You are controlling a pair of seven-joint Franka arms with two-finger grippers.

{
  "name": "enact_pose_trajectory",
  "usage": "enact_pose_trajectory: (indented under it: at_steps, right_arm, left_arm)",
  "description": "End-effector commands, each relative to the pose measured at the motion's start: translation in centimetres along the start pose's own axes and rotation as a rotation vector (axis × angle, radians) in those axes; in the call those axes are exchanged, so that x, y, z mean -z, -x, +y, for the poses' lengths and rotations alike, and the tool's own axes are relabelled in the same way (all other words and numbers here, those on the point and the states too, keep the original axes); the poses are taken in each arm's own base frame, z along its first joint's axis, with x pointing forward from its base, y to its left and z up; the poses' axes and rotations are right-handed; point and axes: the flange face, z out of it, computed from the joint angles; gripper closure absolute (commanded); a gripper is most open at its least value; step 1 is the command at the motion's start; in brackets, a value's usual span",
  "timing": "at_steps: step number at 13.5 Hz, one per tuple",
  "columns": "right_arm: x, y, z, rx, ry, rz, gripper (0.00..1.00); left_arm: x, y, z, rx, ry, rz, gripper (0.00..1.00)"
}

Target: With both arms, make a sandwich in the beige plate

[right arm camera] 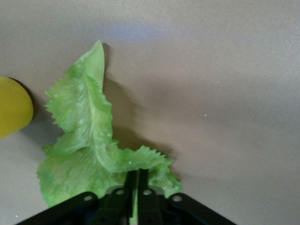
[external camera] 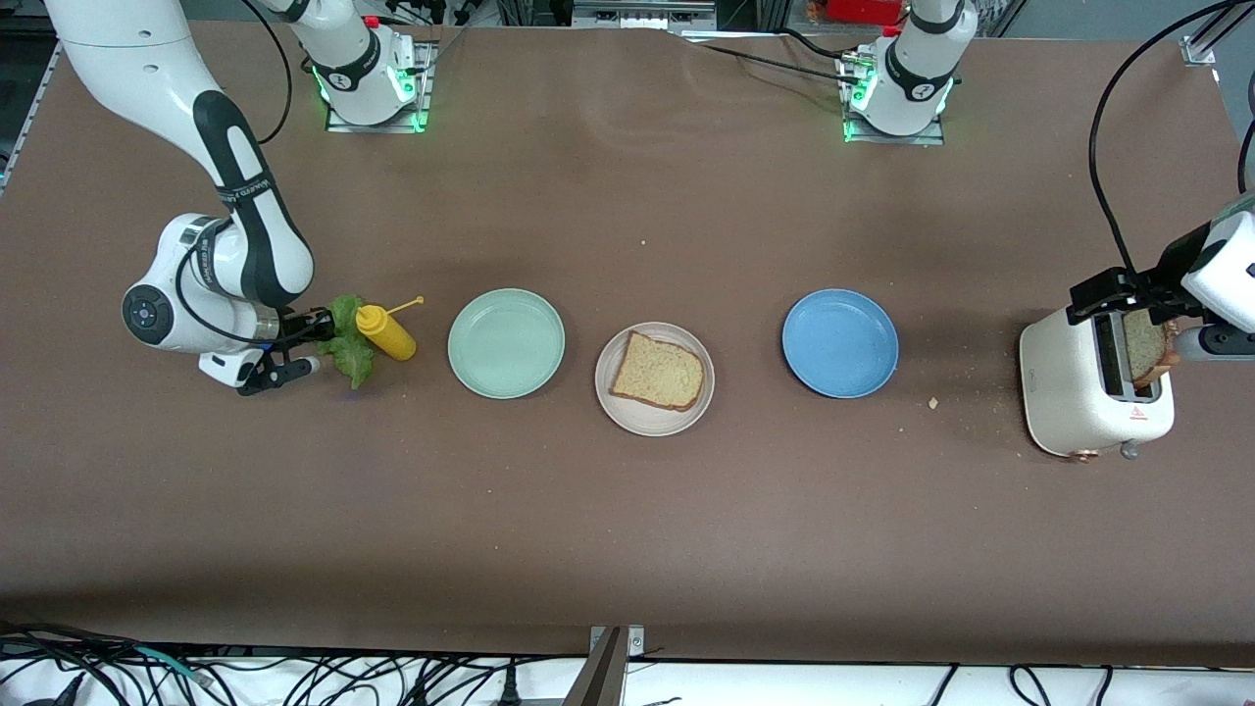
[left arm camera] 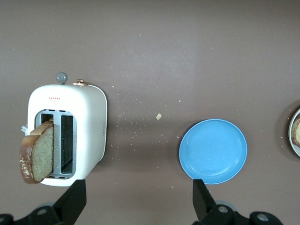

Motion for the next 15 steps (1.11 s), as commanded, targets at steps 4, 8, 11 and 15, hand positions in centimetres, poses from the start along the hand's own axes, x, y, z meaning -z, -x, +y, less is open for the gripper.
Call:
enact_pose_trajectory:
  at_steps: [4, 8, 11, 15]
  right_arm:
    - [-0.1, -0.5, 0.2, 0.022, 0.005, 0.001, 1.0]
    - [0.6, -0.7, 0.2, 0.047, 0.002, -0.011, 0.41]
    - [2.6, -1.5, 0.1, 0.077, -0.027, -0.044, 0.3]
    - [2.8, -2.6, -0.2, 0.112, -0.02, -0.044, 0.33]
  left_arm:
    - [0.1, 0.1, 0.0, -0.011, -0.007, 0.003, 0.0]
    - [0.1, -0.2, 0.1, -0.012, -0.006, 0.011, 0.0]
    - [0.2, -0.3, -0.1, -0.009, -0.007, 0.025, 0.0]
    - [0.0, -0.5, 0.0, -0.011, -0.007, 0.026, 0.0]
